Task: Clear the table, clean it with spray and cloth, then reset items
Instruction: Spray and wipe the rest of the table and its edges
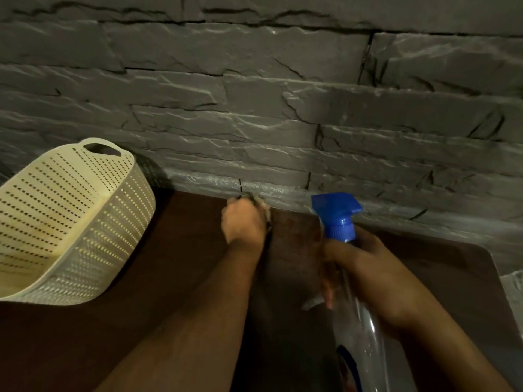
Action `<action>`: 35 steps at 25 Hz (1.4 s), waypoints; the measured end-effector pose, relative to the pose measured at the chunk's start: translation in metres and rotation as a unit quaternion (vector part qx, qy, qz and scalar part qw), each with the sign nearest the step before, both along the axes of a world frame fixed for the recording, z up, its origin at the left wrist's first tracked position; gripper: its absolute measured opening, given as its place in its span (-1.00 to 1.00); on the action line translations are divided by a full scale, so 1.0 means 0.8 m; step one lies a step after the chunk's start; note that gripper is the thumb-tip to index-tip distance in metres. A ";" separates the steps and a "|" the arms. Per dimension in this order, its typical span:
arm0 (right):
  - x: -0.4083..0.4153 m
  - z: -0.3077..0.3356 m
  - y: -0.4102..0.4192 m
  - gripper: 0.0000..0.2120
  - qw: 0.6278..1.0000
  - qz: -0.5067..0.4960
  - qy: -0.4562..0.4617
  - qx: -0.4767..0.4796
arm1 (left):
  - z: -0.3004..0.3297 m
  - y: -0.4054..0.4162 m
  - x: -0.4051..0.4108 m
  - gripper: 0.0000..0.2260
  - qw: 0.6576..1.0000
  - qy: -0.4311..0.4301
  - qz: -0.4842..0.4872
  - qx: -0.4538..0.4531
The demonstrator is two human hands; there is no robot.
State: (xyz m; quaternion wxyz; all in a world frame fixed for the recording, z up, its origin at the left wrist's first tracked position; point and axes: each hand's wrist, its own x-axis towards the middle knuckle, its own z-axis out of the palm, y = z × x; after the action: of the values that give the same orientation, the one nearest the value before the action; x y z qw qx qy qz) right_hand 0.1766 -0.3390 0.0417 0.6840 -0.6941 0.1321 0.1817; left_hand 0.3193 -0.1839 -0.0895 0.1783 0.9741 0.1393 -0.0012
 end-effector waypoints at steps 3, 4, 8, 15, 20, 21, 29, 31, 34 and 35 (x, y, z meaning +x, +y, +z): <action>0.000 0.000 0.004 -0.88 1.000 0.001 -0.009 0.004 | -0.006 -0.025 -0.056 -0.72 0.987 -0.017 -0.158 0.017; -0.001 -0.002 0.004 -0.86 1.000 0.001 0.000 0.013 | -0.008 -0.007 -0.059 -0.71 0.988 -0.018 -0.152 0.012; -0.004 -0.016 0.000 -0.79 0.999 -0.028 0.017 0.008 | -0.002 0.023 -0.014 -0.71 1.000 -0.017 0.025 0.007; -0.015 -0.014 -0.015 -0.83 0.997 -0.071 0.013 -0.023 | -0.013 0.024 -0.061 -0.60 0.988 -0.039 -0.152 0.004; -0.026 -0.019 -0.023 -0.85 0.996 -0.079 0.000 -0.037 | -0.009 -0.028 -0.037 -0.59 0.997 -0.052 -0.043 -0.041; -0.026 -0.018 -0.024 -0.86 0.997 -0.077 -0.003 -0.029 | -0.008 -0.044 -0.056 -0.60 0.991 -0.056 -0.112 -0.036; -0.033 -0.013 -0.033 -0.83 0.998 -0.068 -0.006 -0.004 | -0.008 -0.055 -0.044 -0.71 0.995 -0.051 -0.083 -0.010; -0.037 -0.012 -0.030 -0.85 0.998 -0.068 -0.004 0.003 | -0.016 -0.071 -0.089 -0.69 0.975 -0.031 -0.221 -0.010; -0.046 -0.017 -0.032 -0.84 0.997 -0.071 0.005 0.016 | -0.026 -0.008 -0.067 -0.64 0.986 -0.060 -0.155 0.003; -0.047 -0.020 -0.034 -0.84 0.997 -0.073 0.005 0.013 | -0.024 -0.001 -0.047 -0.65 0.994 -0.068 -0.088 0.004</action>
State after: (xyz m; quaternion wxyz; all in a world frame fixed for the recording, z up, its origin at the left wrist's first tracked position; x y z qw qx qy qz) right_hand 0.1391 -0.3660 0.0255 0.7036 -0.6727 0.1839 0.1364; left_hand 0.2816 -0.1848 -0.1087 0.1830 0.9810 0.0408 0.0504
